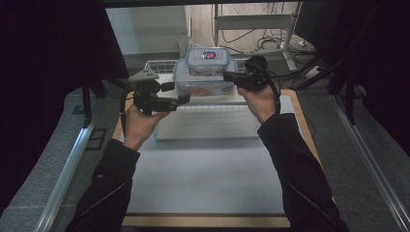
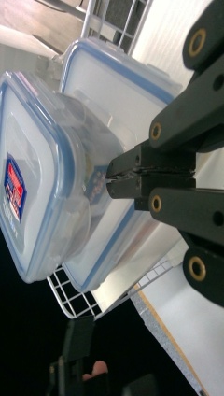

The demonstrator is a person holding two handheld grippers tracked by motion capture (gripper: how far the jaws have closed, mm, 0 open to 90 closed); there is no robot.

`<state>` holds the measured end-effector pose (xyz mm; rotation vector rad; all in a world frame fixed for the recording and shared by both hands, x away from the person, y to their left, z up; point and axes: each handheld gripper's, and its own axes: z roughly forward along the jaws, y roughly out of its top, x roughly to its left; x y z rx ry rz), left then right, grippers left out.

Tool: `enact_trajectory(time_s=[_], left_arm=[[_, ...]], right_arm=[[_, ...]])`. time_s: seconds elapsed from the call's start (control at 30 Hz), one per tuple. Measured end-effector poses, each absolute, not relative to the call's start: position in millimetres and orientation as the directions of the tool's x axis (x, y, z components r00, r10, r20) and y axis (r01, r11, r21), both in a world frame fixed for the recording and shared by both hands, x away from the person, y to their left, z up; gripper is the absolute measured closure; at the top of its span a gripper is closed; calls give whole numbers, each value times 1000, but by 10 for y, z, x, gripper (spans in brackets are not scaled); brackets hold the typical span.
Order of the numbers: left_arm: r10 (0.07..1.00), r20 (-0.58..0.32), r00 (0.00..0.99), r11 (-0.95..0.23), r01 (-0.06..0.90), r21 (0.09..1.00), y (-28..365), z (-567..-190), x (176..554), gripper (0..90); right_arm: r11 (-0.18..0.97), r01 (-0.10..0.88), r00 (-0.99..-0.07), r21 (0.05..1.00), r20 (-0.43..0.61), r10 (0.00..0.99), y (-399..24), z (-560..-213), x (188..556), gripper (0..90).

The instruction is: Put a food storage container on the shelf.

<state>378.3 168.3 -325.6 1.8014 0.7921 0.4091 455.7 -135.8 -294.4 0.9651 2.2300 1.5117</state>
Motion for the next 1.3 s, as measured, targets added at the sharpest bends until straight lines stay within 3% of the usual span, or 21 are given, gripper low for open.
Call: enact_trajectory(time_s=[0.3, 0.57, 1.3], left_arm=[[678, -32, 734, -287, 305, 908, 1617, -3495, 3550, 95], [669, -45, 741, -288, 315, 904, 1628, -3636, 3434, 79], [678, -40, 734, -320, 344, 883, 1526, -4102, 3179, 40]], right_arm=[[241, 349, -770, 906, 131, 624, -1391, -3075, 4398, 591], [273, 327, -781, 905, 96, 617, -1379, -3170, 4291, 440], [361, 299, -812, 883, 37, 582, -1366, -3576, 3936, 155]])
